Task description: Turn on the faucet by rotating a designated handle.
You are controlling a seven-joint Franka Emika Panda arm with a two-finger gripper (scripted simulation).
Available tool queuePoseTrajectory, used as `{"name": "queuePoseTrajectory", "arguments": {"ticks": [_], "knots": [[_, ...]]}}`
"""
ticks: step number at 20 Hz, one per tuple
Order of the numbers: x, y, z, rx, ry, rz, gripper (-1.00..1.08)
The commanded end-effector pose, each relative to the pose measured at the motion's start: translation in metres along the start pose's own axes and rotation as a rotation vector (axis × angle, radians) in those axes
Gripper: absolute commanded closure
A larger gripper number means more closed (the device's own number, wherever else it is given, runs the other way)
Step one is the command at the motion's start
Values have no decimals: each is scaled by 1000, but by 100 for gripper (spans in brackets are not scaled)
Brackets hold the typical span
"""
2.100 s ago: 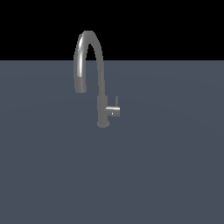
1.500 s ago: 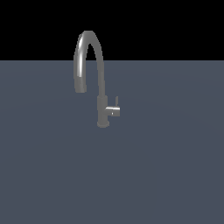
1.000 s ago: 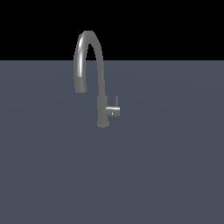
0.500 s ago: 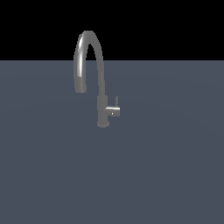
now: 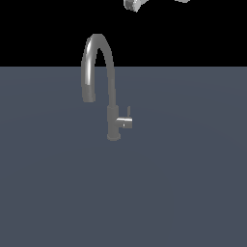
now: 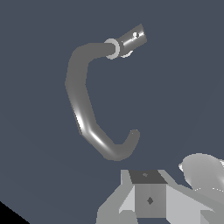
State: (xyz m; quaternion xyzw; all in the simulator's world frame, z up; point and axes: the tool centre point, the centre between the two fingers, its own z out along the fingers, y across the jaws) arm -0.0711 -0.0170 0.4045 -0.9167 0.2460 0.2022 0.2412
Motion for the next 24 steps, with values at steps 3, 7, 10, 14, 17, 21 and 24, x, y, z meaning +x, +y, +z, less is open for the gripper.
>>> {"name": "queuePoseTrajectory", "arguments": {"ticks": [3, 7, 10, 14, 17, 21, 24], "knots": [[31, -3, 8, 80, -70, 81, 108], [59, -4, 16, 154, -136, 155, 108], [80, -4, 24, 211, -187, 213, 108], [109, -3, 37, 292, -259, 294, 108], [131, -1, 49, 356, -315, 359, 108], [159, 3, 67, 443, -393, 447, 108], [179, 6, 83, 510, -452, 515, 108]]}}
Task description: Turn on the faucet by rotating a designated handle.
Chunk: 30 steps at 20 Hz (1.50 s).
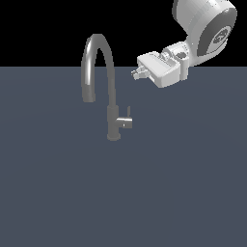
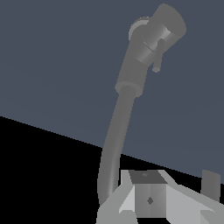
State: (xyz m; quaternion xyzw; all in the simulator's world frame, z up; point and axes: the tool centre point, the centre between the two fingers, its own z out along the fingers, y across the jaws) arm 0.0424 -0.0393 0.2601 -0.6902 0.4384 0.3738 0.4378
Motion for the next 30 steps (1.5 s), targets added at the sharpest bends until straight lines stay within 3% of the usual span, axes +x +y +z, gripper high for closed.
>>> {"name": "queuePoseTrajectory", "arguments": {"ticks": [1, 8, 15, 21, 30], "knots": [[21, -3, 5, 57, -51, 58, 108], [75, -4, 24, 202, -179, 206, 108], [108, -3, 41, 295, -262, 301, 108], [120, -2, 49, 332, -294, 338, 108], [117, 2, 50, 334, -296, 340, 108]]}}
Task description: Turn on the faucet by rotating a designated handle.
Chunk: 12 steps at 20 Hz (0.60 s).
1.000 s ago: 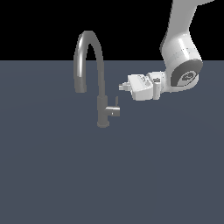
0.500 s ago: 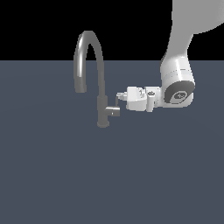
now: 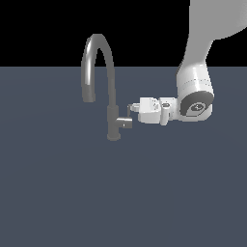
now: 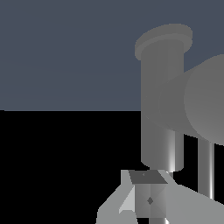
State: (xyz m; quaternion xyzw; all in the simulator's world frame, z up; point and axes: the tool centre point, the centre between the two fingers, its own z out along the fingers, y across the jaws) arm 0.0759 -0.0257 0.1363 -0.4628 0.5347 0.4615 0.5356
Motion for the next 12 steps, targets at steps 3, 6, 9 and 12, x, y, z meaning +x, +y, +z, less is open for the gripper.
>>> {"name": "queuePoseTrajectory", "arguments": {"ticks": [3, 6, 9, 12], "knots": [[-4, 10, 0, 0, 0, -1, 108], [-8, 17, 0, 0, 0, -1, 108], [-11, 25, 0, 0, 0, -1, 108], [-8, 24, 0, 4, 2, 0, 108]]}}
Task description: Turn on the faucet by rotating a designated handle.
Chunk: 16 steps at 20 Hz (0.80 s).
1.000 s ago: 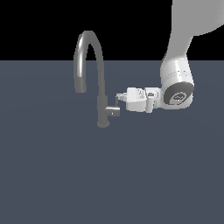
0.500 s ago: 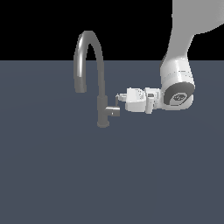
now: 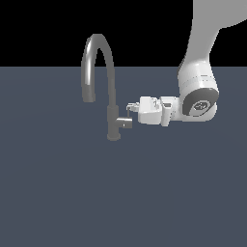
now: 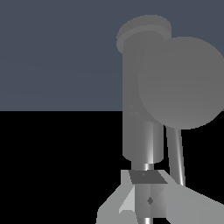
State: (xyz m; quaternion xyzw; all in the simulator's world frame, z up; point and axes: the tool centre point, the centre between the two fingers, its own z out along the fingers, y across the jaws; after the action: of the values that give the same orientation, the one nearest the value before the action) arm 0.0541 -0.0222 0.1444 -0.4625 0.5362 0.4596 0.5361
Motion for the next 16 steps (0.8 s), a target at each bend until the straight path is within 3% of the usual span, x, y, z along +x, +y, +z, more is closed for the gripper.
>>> {"name": "queuePoseTrajectory", "arguments": {"ticks": [1, 16], "knots": [[0, 6, 0, -1, -1, 1, 108], [5, 43, 0, -1, -1, -6, 108]]}}
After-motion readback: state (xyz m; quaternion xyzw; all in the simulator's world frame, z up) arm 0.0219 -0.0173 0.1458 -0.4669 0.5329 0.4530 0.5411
